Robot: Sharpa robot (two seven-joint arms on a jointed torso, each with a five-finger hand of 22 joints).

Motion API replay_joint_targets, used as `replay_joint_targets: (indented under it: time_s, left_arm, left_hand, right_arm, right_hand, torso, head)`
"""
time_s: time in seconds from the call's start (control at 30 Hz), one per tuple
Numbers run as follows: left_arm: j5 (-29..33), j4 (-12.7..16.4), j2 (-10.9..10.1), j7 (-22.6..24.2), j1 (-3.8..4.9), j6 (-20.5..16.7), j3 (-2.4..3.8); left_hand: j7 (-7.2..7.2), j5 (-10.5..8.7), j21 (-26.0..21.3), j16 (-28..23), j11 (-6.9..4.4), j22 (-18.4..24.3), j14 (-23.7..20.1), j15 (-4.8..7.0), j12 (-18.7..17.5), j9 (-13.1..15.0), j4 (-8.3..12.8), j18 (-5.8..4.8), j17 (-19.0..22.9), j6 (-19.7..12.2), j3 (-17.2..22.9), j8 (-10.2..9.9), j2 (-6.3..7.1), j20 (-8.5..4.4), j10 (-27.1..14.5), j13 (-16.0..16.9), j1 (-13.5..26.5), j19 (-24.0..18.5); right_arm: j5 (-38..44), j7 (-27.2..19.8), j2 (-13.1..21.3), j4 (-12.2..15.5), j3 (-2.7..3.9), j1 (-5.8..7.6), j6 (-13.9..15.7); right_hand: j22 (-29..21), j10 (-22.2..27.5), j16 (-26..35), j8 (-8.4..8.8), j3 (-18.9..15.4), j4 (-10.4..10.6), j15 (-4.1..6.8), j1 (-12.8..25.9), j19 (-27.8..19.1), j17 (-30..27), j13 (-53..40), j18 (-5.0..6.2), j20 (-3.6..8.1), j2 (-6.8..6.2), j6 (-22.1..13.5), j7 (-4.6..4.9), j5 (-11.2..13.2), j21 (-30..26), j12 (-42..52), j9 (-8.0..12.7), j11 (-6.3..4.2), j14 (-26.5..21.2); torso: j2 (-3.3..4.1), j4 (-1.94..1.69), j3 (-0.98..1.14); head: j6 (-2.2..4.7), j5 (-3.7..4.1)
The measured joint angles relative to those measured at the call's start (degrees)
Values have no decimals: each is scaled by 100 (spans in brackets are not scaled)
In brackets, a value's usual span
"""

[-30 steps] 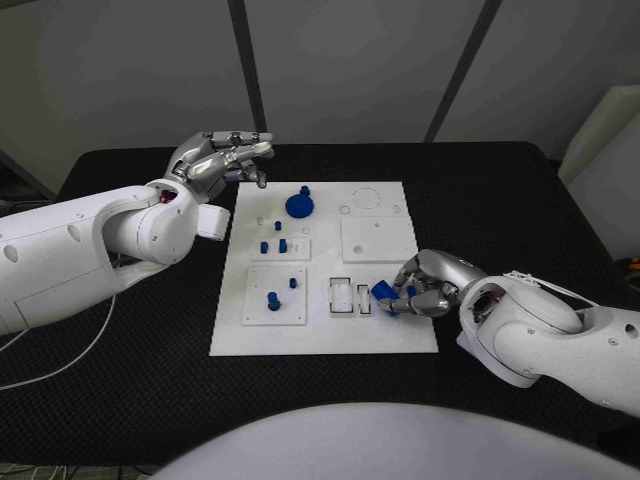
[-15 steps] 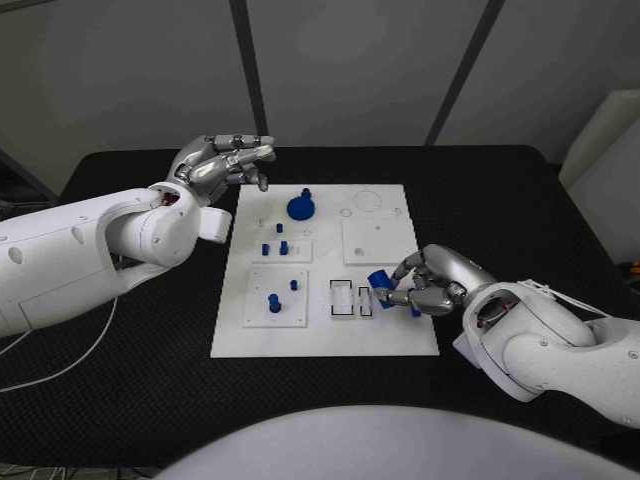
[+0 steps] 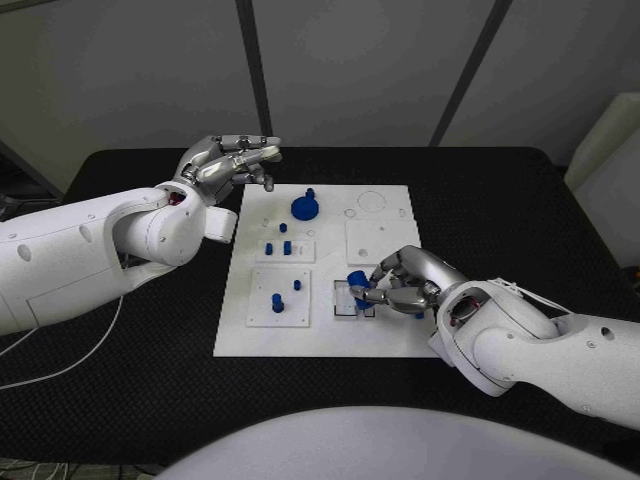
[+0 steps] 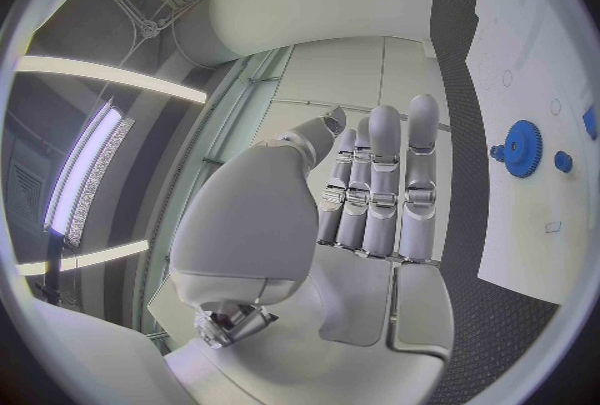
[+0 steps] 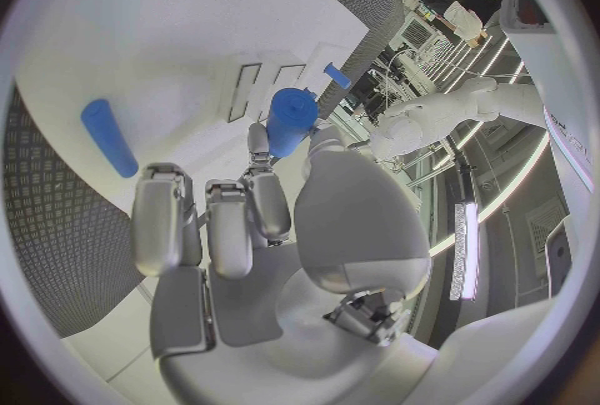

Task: Assemble the parts on the task board

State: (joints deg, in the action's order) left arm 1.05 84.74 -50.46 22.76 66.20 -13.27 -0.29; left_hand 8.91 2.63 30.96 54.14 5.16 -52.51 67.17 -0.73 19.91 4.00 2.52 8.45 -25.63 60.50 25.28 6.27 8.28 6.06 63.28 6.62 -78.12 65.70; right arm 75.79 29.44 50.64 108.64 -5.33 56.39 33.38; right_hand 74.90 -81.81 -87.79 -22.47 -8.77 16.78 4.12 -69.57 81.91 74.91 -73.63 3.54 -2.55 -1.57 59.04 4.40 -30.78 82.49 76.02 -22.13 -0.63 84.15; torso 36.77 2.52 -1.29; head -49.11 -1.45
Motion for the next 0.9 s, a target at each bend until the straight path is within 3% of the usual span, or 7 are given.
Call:
replay_joint_targets:
  time_s: [0.5,0.57,0.6,0.63,0.7,0.73,0.9]
  left_arm:
    - [0,16,-4,0,0,3,0]
    - [0,18,-6,0,0,4,0]
    - [1,19,-6,0,0,4,0]
    - [1,20,-7,0,0,4,0]
    - [1,21,-8,0,0,5,0]
    - [1,22,-10,0,0,5,0]
    - [1,25,-17,0,0,5,0]
  left_hand:
    - [0,0,0,0,0,0,0,0,0,0,0,0,0,0,0,0,0,0,0,-1,0,0]
    - [0,0,0,0,0,-1,0,0,0,0,0,0,0,0,0,0,0,0,0,-1,0,0]
    - [0,0,0,0,0,-1,0,0,0,0,0,0,0,0,0,0,0,0,0,-1,0,0]
    - [0,0,0,0,0,-1,0,0,0,0,0,0,-1,0,0,0,0,0,0,-1,0,0]
    - [0,0,0,0,0,0,0,0,0,0,0,0,-1,0,0,0,0,0,0,-1,0,0]
    - [0,0,0,0,0,-1,0,0,0,0,0,0,-1,0,0,0,0,0,0,-2,0,0]
    - [0,0,0,0,0,-1,0,0,0,0,0,0,-1,0,0,0,0,0,0,-2,0,0]
  right_arm:
    - [-129,135,-276,-238,5,0,-310]
    - [-129,147,-297,-255,5,3,-323]
    - [-129,153,-303,-262,5,3,-328]
    - [-129,159,-310,-269,5,3,-332]
    - [-126,168,-322,-279,5,3,-336]
    - [-123,172,-327,-284,5,3,-337]
    - [-111,193,-353,-312,3,2,-335]
  right_hand:
    - [4,-43,0,-166,-87,-7,61,54,-1,0,-70,0,43,52,33,-34,51,0,0,-176,-89,-21]
    - [4,-48,1,-196,-96,1,62,80,2,0,-69,0,46,47,63,-63,85,0,0,-195,-94,-21]
    - [4,-48,1,-211,-130,2,63,128,17,0,-76,0,61,53,124,-124,119,0,0,-205,-94,-21]
    - [4,-48,0,-224,-157,-3,62,154,20,-1,-79,1,64,48,127,-127,183,0,0,-244,-94,-22]
    - [3,-48,0,-297,-207,-2,63,231,18,0,-83,0,66,59,229,-225,360,0,0,-324,-96,-22]
    - [3,-47,1,-342,-251,-5,63,289,1,-1,-86,0,83,73,254,-252,544,0,0,-357,-115,-22]
    - [3,-47,1,-348,-362,15,63,608,1,-1,-92,0,83,-29,171,-229,1284,0,-17,-441,-114,-22]
  torso:
    - [1,14,2]
    - [1,14,2]
    - [1,15,2]
    - [1,15,2]
    - [1,15,3]
    - [1,15,3]
    - [-2,15,3]
  head:
    - [-9,-36]
    - [-9,-39]
    - [-10,-43]
    - [-13,-46]
    - [-16,-49]
    - [-17,-51]
    - [-18,-59]
